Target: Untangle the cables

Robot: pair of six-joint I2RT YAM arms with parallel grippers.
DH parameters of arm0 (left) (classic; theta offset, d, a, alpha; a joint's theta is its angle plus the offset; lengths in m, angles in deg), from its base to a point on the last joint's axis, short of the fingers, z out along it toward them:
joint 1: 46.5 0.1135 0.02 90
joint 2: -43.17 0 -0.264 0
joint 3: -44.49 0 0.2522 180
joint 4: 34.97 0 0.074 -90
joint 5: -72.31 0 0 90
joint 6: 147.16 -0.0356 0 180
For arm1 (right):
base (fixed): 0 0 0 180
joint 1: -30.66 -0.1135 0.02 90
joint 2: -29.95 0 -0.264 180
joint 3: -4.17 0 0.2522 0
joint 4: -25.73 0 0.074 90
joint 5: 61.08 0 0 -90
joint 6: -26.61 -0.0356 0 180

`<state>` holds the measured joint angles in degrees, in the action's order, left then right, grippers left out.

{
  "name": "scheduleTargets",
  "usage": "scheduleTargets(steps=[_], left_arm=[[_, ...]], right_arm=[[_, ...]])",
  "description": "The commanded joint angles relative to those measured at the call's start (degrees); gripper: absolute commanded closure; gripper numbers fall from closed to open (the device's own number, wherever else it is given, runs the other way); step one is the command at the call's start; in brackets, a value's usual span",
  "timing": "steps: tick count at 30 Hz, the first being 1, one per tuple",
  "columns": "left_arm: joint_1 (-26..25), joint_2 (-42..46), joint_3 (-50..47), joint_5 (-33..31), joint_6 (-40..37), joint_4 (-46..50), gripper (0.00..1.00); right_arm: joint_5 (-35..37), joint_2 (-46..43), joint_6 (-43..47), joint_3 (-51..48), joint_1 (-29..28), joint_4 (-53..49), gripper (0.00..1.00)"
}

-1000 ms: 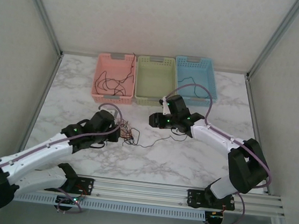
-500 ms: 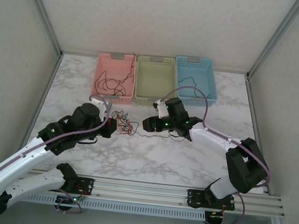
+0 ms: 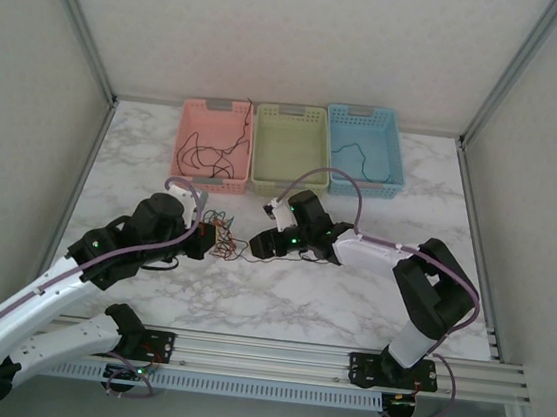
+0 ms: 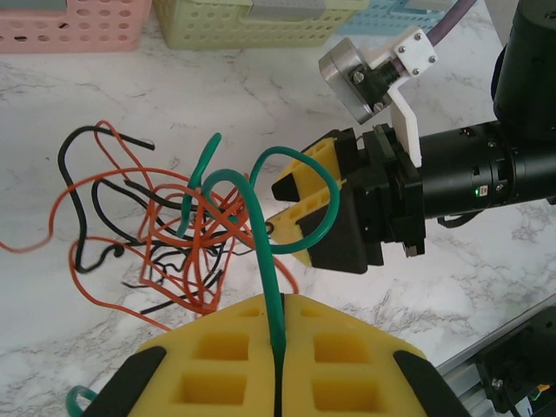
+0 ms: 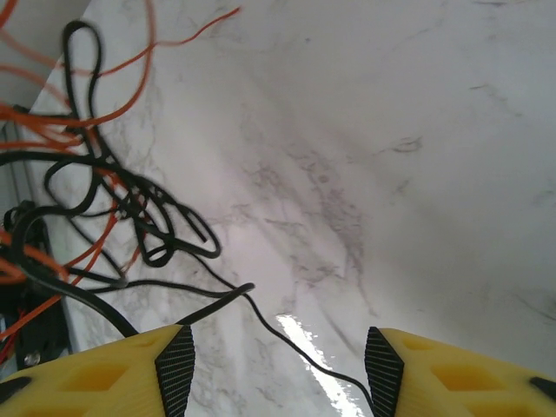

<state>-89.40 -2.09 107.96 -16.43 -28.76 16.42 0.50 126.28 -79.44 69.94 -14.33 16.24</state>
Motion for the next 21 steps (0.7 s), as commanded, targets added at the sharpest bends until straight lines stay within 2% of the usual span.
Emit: scheduleTargets(steps=[1, 8, 13, 21], left_arm=[[0.3, 1.1, 0.6, -0.5, -0.9, 1.1, 1.00], [0.4, 2.6, 1.1, -1.3, 0.1, 1.6, 1.00], [0.4, 5.4, 4.0, -2.1, 1.7, 2.5, 1.00], [0.4, 6.2, 8.8, -1.3, 1.2, 4.5, 1.00]], right_arm=[[-0.4, -0.3, 1.2, 0.6, -0.3, 2.2, 0.42], [4.2, -2.1, 7.2, -1.2, -0.3, -1.4, 0.40], [2.8, -4.1, 12.9, -8.3, -0.3, 7.6, 0.36], [-2.1, -2.8, 14.7, -10.1, -0.3, 13.4, 0.34]])
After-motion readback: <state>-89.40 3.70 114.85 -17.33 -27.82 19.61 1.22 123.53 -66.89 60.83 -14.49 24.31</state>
